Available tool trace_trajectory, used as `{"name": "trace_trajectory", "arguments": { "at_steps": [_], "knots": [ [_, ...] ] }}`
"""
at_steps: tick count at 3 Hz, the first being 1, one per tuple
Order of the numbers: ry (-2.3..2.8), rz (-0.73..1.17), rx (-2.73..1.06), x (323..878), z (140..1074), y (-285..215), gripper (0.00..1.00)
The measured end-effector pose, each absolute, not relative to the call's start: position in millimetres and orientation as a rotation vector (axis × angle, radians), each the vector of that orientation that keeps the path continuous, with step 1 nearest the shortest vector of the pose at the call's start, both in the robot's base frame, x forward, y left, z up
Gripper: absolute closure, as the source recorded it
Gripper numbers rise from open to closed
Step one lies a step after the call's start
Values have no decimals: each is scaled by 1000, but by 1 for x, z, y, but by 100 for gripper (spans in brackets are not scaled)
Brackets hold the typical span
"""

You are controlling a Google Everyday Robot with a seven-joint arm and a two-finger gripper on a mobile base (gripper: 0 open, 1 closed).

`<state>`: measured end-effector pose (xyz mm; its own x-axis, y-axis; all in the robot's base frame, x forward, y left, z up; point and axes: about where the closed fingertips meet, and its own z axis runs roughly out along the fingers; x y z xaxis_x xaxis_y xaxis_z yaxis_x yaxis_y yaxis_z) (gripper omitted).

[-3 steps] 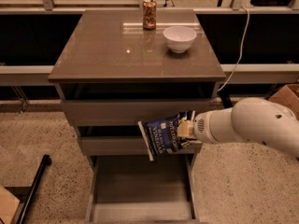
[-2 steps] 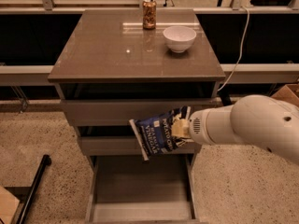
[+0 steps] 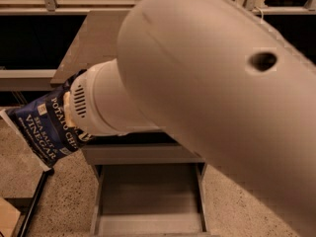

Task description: Pick blue chip bag from bottom drawer and place on counter

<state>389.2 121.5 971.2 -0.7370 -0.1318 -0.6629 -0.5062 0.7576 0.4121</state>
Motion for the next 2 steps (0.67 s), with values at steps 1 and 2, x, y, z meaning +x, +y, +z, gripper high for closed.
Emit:
{"name": "trace_trajectory", "arguments": {
  "at_steps": [1, 2],
  "knots": [
    [2327, 785, -476, 389, 971, 122, 100],
    [2313, 792, -445, 390, 971, 124, 100]
  ]
}}
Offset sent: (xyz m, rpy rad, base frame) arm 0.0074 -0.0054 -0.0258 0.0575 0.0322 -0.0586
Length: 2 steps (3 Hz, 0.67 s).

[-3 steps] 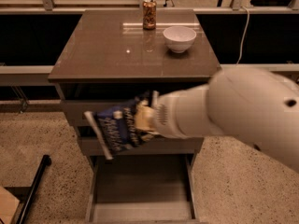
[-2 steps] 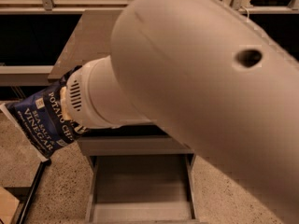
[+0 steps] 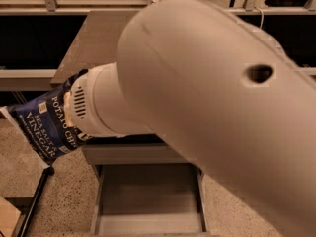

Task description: Pick blue chip bag from bottom drawer and place on counter

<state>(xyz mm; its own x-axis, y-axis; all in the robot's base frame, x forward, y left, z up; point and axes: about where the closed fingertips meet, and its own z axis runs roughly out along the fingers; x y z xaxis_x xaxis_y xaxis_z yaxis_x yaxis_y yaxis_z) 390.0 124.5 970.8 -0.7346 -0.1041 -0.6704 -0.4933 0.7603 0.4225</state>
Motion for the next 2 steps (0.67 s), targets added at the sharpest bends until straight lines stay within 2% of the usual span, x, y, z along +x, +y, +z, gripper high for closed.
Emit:
{"name": "trace_trajectory", "arguments": {
  "at_steps": [2],
  "knots": [
    [2259, 949, -294, 450, 921, 89, 100]
  ]
}}
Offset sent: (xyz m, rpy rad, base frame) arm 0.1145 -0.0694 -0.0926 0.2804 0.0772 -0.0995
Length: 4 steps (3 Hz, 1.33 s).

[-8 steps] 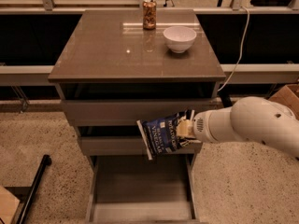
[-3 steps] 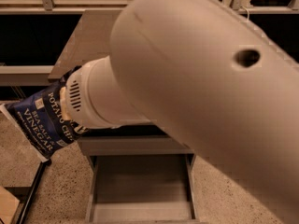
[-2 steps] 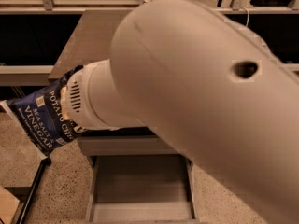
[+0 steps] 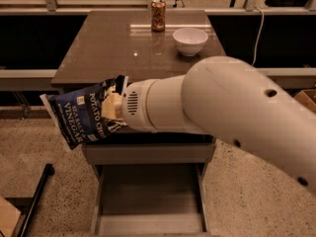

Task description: Pick blue chip bag from bottom drawer and place on counter

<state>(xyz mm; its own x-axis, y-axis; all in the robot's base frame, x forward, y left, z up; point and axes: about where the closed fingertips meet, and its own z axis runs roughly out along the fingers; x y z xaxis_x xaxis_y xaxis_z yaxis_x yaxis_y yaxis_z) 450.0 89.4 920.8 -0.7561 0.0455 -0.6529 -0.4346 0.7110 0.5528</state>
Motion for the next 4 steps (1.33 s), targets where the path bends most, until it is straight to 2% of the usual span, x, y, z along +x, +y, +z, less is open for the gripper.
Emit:
{"name": "trace_trajectory", "arguments": {
  "at_steps": [2, 4],
  "knots": [
    [2173, 935, -233, 530, 926, 37, 100],
    [2042, 884, -276, 641, 967, -7, 100]
  ]
}}
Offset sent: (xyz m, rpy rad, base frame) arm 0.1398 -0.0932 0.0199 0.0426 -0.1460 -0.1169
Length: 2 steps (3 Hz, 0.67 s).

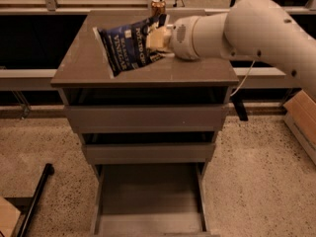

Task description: Pick blue chip bag from bottom drawer and place on counter

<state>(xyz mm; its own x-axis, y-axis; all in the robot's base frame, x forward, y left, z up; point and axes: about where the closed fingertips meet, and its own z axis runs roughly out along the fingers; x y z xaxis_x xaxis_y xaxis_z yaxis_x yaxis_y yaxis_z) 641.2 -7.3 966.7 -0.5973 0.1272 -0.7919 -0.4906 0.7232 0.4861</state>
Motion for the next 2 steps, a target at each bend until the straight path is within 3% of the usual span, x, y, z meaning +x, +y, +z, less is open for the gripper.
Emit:
{"name": "trace_trajectory", "arguments": {
  "at_steps": [1, 2],
  "knots": [
    [1989, 925, -366, 705, 968, -12, 97],
    [1951, 921, -343, 708, 991, -20, 74]
  ]
}}
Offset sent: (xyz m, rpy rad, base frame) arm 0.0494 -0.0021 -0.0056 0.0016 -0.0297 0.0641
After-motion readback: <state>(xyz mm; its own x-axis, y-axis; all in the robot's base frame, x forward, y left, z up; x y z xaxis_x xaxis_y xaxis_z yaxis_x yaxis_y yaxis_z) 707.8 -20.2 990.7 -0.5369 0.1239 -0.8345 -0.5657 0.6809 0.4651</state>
